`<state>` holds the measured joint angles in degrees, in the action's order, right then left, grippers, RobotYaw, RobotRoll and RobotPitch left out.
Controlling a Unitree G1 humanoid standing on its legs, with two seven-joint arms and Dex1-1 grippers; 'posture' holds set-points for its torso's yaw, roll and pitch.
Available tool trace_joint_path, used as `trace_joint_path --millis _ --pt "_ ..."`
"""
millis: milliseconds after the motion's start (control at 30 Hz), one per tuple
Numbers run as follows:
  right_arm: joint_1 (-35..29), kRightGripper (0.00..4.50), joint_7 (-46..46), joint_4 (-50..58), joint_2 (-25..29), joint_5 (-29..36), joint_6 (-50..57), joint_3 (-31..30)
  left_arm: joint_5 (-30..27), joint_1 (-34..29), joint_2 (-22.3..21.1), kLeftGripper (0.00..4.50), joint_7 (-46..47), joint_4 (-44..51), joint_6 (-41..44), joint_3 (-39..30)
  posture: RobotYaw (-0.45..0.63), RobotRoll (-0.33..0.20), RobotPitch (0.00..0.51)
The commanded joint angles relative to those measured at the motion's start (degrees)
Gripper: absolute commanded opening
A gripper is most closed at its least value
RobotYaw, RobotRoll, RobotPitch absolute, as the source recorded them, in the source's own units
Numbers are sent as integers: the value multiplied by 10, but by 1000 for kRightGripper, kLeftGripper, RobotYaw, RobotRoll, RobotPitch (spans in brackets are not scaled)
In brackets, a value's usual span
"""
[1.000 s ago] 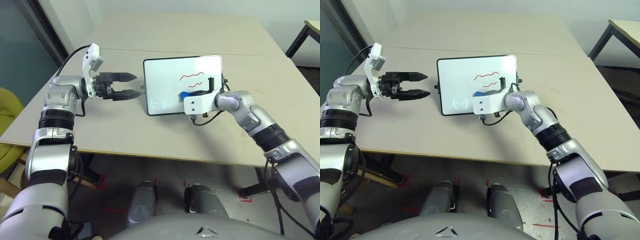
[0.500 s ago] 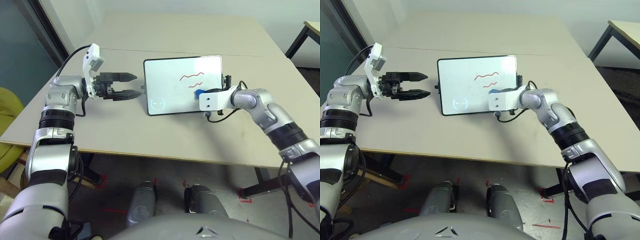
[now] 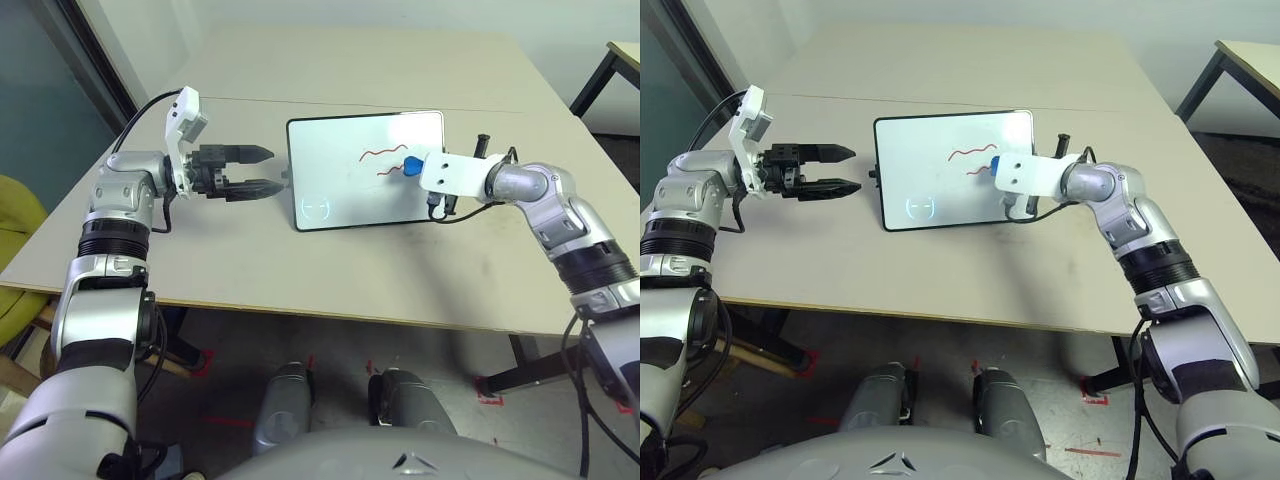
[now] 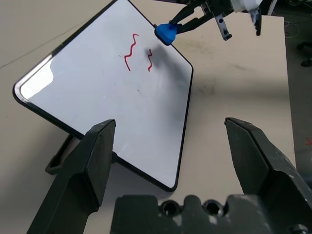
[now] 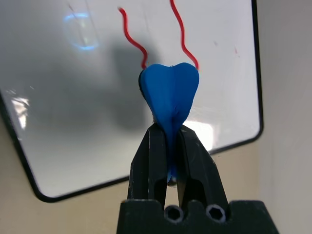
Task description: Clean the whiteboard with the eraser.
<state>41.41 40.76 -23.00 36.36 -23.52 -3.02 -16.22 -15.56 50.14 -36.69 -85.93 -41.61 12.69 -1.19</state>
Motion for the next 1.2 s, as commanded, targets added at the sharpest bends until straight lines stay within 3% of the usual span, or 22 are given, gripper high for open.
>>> trace_joint_path --millis 33,500,1200 --pt "9 60 -8 -18 0 -10 -10 -8 3 6 2 4500 -1 -9 -4 3 142 0 19" --pt "60 52 -54 -95 -24 -84 -57 -61 3 5 0 4500 2 -7 -6 1 154 0 8" --pt "70 37 -71 -87 -78 -136 -87 -107 2 5 1 4500 2 -7 -7 1 157 0 10"
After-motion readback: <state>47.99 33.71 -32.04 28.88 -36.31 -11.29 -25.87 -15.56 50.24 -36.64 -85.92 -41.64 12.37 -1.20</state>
